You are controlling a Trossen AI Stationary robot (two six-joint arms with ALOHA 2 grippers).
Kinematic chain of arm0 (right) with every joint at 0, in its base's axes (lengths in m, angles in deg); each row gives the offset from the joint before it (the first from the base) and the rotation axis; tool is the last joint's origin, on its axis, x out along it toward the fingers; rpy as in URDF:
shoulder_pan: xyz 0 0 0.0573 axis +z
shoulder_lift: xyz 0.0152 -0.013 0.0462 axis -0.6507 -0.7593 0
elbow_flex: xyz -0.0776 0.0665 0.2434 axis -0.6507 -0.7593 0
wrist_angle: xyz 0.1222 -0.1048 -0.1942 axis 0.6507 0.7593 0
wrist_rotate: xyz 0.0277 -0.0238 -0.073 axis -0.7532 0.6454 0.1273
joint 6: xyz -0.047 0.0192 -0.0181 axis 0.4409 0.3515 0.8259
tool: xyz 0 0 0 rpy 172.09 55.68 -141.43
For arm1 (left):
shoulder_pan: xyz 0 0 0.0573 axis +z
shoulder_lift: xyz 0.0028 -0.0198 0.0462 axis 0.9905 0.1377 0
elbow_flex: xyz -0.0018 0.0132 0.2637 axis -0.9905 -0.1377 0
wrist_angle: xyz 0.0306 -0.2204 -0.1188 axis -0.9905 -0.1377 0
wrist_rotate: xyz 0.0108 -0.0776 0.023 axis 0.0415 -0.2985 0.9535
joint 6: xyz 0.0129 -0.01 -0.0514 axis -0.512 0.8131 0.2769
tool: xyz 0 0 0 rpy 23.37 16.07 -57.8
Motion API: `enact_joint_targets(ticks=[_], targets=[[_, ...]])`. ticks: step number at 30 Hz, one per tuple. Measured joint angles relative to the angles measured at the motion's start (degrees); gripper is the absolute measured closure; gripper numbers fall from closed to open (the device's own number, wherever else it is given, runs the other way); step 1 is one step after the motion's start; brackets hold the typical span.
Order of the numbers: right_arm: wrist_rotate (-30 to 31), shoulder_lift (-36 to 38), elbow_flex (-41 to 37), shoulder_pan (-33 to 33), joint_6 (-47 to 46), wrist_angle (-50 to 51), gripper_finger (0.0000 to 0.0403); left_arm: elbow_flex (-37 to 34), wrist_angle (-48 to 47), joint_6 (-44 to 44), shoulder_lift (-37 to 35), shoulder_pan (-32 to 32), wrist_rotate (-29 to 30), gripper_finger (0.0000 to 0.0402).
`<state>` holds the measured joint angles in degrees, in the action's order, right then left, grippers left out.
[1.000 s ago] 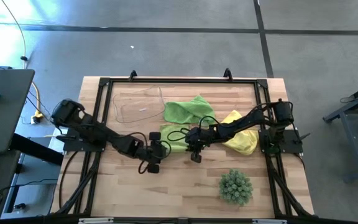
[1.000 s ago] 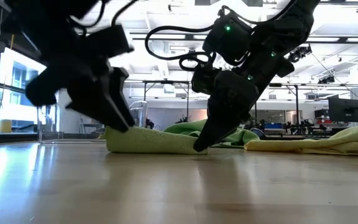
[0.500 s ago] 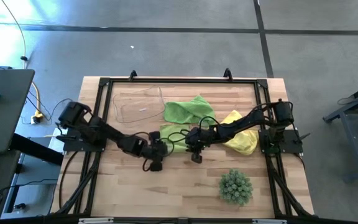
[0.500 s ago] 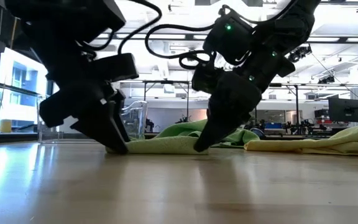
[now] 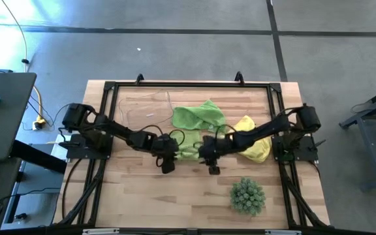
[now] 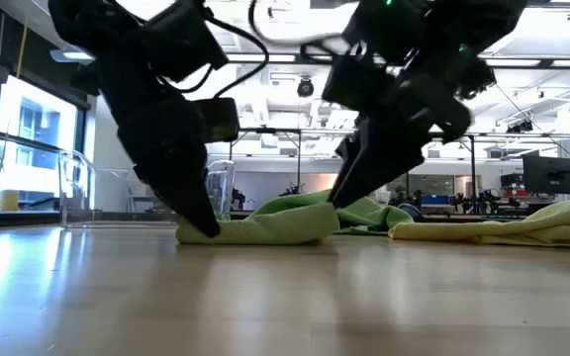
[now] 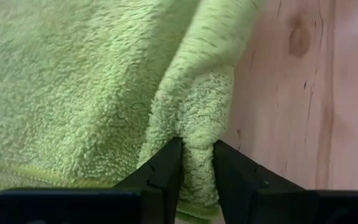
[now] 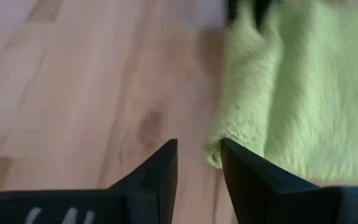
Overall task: Roll microfiber towels into tight, uniform cylinder then place into a basket
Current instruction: Roll the light green towel
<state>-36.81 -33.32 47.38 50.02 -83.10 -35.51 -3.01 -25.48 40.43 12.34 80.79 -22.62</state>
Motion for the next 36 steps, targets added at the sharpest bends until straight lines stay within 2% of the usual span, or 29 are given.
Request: enact_joint_targets(ticks=[3, 6, 9, 15, 19, 22, 26, 31, 36], targets=[[7.8, -2.2, 0.0, 3.4, 8.5, -2.1, 0.0286, 0.0, 0.0, 0.9, 0.0, 0.9, -0.5, 0.0327], [14.8, -4.1, 0.0, 5.7, 12.1, -3.8, 0.0286, -0.1, 0.1, 1.2, 0.0, 1.0, -1.0, 0.0330], [19.6, -4.9, 0.1, 7.2, 10.0, -2.0, 0.0286, -0.1, 0.1, 1.2, 0.0, 1.1, -1.8, 0.0332], [30.2, -2.1, 0.1, 9.6, 4.2, 11.3, 0.0286, -0.1, 0.1, 1.4, 0.0, 0.9, -1.8, 0.0332], [26.8, -0.6, 0.1, 10.5, 0.3, 7.0, 0.0286, -0.2, 0.2, 1.3, 0.0, 0.9, -1.8, 0.0332], [23.3, -0.5, 0.2, 10.9, 2.1, 1.0, 0.0286, -0.2, 0.8, 1.3, 0.0, 0.9, -1.8, 0.0332], [23.5, -2.8, 0.2, 10.4, 5.9, -2.1, 0.0286, -0.2, 1.3, 1.3, 0.1, 0.9, -1.9, 0.0332], [25.2, -5.6, 0.2, 8.1, 6.0, -5.0, 0.0285, -0.2, 1.3, 1.6, 0.1, 0.8, -1.7, 0.0332], [24.6, -6.4, 0.2, 5.8, 6.0, -5.4, 0.0263, -0.2, 1.6, 1.8, 0.2, 0.8, -1.8, 0.0332]])
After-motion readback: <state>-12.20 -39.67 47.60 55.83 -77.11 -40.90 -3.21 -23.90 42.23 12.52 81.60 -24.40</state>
